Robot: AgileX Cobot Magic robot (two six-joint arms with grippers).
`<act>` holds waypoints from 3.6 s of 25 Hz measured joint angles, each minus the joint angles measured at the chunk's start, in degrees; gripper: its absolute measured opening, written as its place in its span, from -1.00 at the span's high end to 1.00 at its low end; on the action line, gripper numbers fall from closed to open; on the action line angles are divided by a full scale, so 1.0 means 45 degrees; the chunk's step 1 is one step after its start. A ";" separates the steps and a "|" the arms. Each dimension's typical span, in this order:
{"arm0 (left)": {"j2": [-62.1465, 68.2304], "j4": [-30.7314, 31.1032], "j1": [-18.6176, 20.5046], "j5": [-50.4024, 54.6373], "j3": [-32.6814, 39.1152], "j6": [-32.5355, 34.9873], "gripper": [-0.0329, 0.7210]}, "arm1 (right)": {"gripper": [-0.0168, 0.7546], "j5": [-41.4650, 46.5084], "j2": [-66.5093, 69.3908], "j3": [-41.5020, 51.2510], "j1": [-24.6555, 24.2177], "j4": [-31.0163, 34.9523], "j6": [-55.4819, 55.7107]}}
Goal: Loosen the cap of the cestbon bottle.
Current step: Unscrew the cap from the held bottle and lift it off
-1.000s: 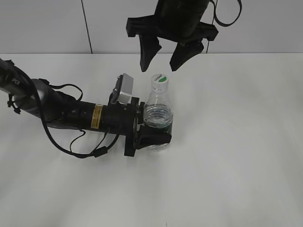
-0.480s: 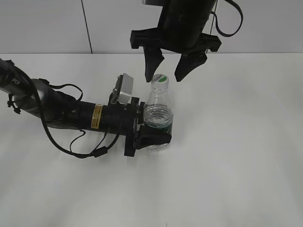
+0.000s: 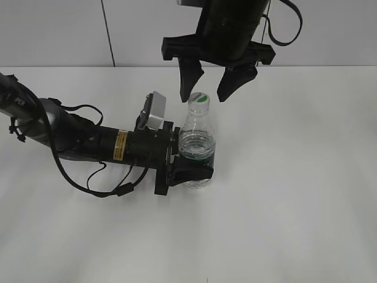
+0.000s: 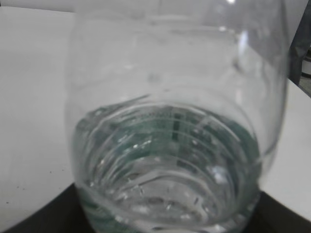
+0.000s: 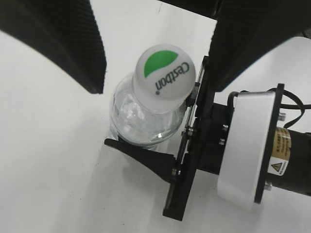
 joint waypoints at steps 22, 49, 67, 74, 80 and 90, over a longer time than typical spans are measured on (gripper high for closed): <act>0.0000 0.0012 0.0000 -0.0012 0.0000 0.0000 -0.18 | -0.35 0.0000 0.0545 -0.0293 0.0000 0.0285 0.0024; 0.0000 0.0023 0.0000 -0.0012 0.0000 0.0000 -0.18 | -0.24 0.0000 0.0407 -0.0293 0.0000 0.0282 0.0013; 0.0000 0.0023 0.0000 -0.0012 0.0000 0.0000 -0.18 | -0.23 0.0000 0.0364 -0.0001 0.0000 0.0294 -0.0016; 0.0000 0.0023 0.0000 -0.0012 0.0000 0.0000 -0.18 | -0.12 0.0000 0.0339 -0.0001 0.0000 0.0302 -0.0027; 0.0000 0.0023 0.0000 -0.0012 0.0000 0.0000 -0.18 | 0.18 0.0000 0.0276 -0.0001 0.0000 0.0327 -0.0070; 0.0000 0.0049 0.0000 -0.0035 0.0000 0.0000 -0.18 | 0.18 0.0000 0.0235 0.0041 0.0000 0.0327 -0.4090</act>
